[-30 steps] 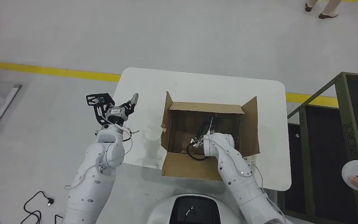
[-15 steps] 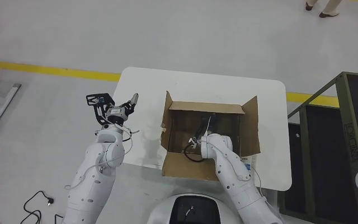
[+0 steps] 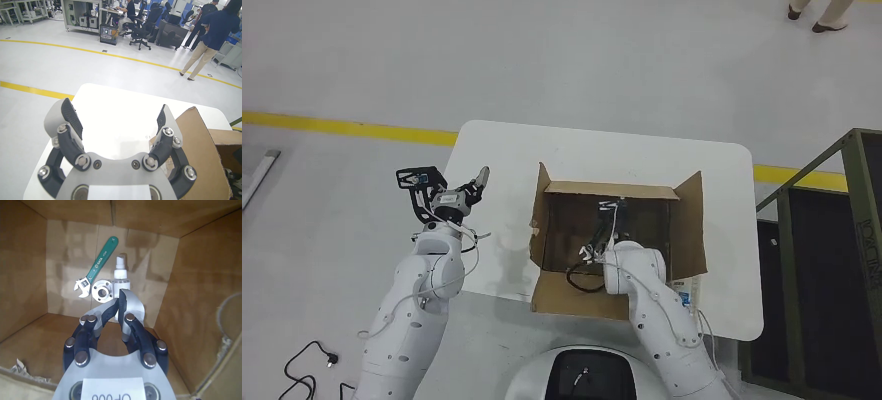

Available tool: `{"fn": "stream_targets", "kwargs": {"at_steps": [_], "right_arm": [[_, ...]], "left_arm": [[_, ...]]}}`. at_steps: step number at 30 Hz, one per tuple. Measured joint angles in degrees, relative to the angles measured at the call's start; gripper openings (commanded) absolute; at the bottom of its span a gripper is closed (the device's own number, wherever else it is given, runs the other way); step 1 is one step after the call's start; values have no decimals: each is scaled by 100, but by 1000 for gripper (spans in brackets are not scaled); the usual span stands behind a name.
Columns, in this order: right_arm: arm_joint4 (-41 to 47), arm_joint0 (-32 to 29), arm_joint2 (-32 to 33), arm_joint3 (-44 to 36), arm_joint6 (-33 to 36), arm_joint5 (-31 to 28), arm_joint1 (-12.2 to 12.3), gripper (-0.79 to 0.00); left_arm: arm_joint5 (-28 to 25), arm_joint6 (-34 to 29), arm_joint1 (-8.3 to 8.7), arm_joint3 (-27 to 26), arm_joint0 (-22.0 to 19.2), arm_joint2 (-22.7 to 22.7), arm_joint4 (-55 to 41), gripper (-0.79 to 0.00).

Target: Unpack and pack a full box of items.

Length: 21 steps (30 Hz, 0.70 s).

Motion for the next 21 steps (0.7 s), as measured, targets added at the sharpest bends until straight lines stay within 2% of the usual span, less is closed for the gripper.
{"fn": "stream_targets", "kwargs": {"at_steps": [13,17,21], "right_arm": [[19,-9,10,6,-23,2,-2,-785],[317,-55,110,75,-273,15,-14,-785],[485,38,172,208,-228,127,-38,-785]], "left_arm": [[0,0,0,0,0,0,0,0],[0,0,0,0,0,0,0,0],[0,0,0,0,0,0,0,0]]}}
